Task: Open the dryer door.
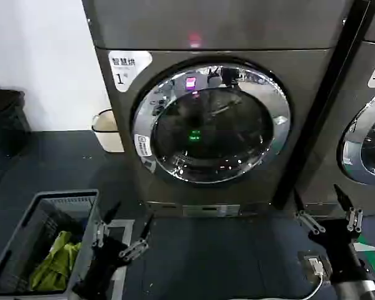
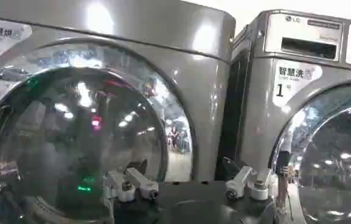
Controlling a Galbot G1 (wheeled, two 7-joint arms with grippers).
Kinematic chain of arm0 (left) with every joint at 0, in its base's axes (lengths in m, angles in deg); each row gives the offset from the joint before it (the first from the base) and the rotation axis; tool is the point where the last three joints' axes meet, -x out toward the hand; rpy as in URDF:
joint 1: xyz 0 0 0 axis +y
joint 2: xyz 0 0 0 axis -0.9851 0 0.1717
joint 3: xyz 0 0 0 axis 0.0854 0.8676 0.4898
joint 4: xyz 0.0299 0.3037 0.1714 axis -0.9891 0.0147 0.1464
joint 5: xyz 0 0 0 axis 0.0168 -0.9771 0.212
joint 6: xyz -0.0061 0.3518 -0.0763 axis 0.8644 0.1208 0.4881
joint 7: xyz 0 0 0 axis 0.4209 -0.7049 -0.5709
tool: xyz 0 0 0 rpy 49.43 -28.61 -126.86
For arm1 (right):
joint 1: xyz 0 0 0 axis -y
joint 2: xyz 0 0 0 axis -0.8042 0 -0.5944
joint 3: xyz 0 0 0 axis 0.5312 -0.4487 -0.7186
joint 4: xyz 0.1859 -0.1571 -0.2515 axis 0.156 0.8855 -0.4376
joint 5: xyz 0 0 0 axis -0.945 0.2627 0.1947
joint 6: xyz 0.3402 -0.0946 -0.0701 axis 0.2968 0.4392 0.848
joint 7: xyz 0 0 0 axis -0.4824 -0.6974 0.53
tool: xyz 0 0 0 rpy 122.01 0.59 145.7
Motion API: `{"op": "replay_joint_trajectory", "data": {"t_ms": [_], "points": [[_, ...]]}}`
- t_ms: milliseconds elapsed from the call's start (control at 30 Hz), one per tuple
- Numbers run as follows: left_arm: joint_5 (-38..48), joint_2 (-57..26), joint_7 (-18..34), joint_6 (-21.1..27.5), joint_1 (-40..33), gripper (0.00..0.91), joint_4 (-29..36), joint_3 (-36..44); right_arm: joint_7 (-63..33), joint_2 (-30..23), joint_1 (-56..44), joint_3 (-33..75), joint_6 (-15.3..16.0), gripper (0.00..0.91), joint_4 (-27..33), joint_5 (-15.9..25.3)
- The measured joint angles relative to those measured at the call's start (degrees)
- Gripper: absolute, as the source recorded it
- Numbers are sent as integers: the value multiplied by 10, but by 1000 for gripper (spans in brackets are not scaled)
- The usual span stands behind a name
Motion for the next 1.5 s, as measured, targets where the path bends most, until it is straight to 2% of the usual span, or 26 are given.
{"op": "replay_joint_trajectory", "data": {"t_ms": [133, 233, 433, 533, 800, 900, 1167, 1500], "points": [[15, 2, 4, 2, -1, 907, 2, 1, 36, 31, 25, 3, 25, 907, 14, -29], [16, 0, 4, 1, -1, 907, 0, -1, 49, 74, 59, -14, 35, 907, 34, -70], [22, -3, 9, 16, 2, 907, 12, -3, 71, 168, 142, -75, 25, 907, 102, -126], [21, -8, 1, 18, 8, 907, 19, -7, 83, 206, 185, -108, 18, 907, 153, -136], [28, -11, 0, 25, 27, 907, 41, -15, 105, 275, 321, -206, 21, 907, 274, -191], [26, -8, 1, 26, 32, 907, 43, -12, 111, 281, 376, -247, 21, 907, 311, -208], [45, -8, -5, 12, 42, 907, 32, -12, 129, 259, 502, -356, 9, 907, 416, -211], [44, -4, -8, 2, 48, 907, 29, -20, 139, 194, 601, -453, -1, 907, 511, -182]]}}
